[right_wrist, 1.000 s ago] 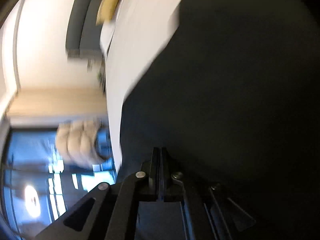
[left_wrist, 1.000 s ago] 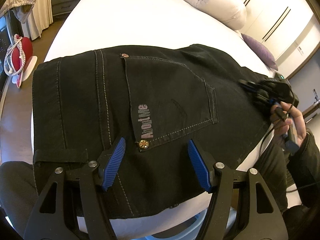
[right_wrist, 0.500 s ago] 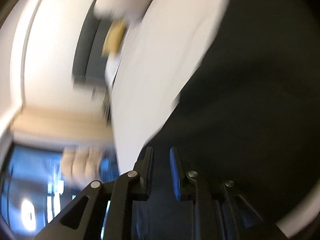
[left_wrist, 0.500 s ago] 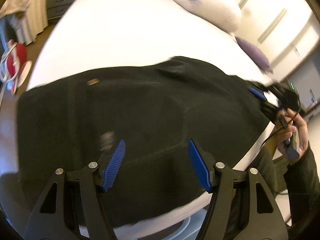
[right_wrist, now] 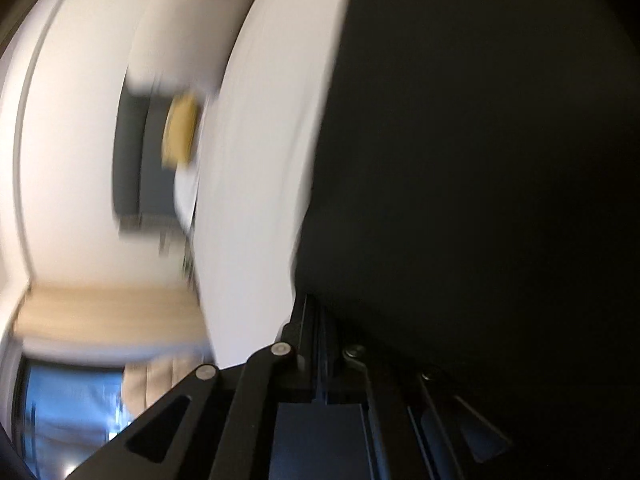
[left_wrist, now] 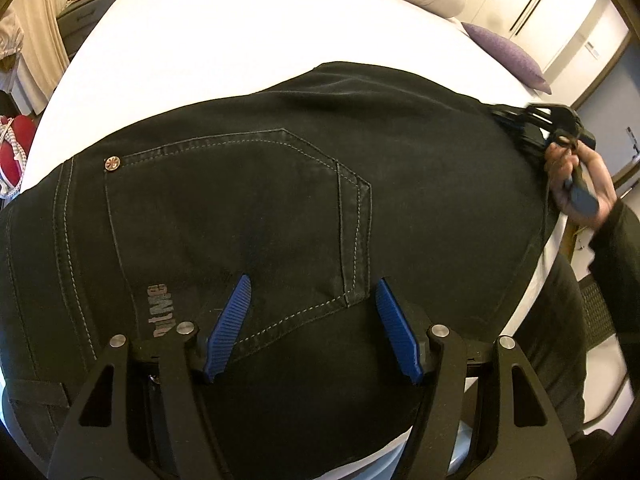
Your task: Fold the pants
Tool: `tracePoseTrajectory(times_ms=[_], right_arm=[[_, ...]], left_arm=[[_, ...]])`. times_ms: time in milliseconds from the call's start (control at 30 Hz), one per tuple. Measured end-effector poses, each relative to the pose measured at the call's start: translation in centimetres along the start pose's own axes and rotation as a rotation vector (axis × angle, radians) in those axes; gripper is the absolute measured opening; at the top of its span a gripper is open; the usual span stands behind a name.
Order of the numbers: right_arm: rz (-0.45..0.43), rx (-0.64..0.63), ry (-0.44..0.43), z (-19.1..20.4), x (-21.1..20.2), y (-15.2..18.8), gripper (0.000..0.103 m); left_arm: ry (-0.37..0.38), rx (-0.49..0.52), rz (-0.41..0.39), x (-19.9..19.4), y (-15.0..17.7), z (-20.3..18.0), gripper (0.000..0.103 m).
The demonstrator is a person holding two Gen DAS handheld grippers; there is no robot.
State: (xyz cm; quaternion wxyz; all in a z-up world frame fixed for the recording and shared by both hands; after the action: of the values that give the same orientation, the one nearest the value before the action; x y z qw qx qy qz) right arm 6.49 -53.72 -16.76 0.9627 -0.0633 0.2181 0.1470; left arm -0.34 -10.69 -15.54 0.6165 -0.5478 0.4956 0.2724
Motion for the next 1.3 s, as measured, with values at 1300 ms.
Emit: tracePoseTrajectory(times_ms=[1300], right_arm=[[-0.106, -0.115, 0.041, -4.7, -13.8, -0.6, 0.0]], left_arm=[[0.411, -0.274, 0.004, 1.4, -2.1, 7.1, 0.035]])
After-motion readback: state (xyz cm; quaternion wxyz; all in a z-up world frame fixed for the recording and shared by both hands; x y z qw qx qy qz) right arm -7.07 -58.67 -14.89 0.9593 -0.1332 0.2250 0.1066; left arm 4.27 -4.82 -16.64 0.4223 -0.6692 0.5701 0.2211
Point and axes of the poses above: each gripper's, at about its wrist camera, not at the fingertips, and x roughly the way its jaws point, z to its left, y to its underside, the point moved 5 cm from there along x, roughly the way its jaws point, and after that the axes turned 9 degrees about -y, right-handed, at the moved point
